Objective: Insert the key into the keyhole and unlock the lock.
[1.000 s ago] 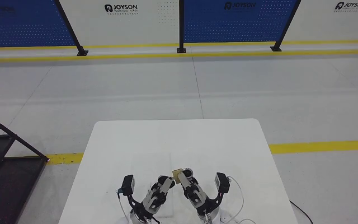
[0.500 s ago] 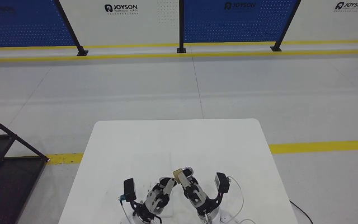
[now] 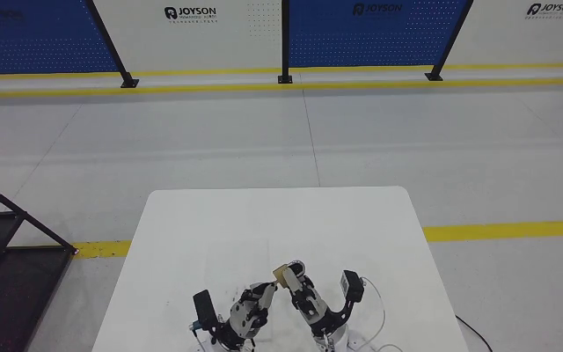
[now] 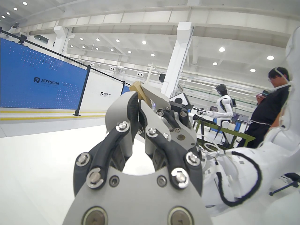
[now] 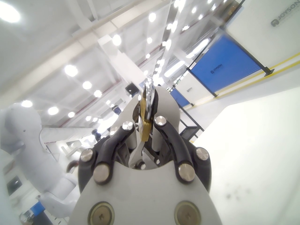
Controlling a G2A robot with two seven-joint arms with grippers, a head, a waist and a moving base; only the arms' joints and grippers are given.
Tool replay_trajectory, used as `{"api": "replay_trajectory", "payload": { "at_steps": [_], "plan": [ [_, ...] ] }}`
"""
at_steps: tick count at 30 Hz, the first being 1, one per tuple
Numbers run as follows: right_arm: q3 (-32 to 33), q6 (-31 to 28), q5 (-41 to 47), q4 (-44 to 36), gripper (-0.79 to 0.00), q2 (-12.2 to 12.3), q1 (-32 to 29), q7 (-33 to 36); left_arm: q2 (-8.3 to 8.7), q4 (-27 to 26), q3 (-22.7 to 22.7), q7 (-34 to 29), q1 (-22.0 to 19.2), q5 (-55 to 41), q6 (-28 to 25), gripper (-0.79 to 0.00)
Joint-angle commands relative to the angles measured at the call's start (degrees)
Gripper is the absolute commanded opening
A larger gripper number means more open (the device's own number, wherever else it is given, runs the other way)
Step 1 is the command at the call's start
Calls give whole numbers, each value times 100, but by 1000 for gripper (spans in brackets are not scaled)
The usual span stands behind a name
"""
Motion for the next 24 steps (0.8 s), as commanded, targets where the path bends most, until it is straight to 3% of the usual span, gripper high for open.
{"api": "replay_trajectory", "payload": {
  "at_steps": [1,14,24],
  "plan": [
    [8,17,-10,-4,-785,0,-7,18,0,35,32,63,-19,46,81,-785],
    [30,133,-177,-32,-785,6,-35,191,14,101,190,81,-120,41,294,-785],
    [51,118,-169,-42,-785,1,-64,107,37,182,220,243,-198,316,798,-785]
  ]
}}
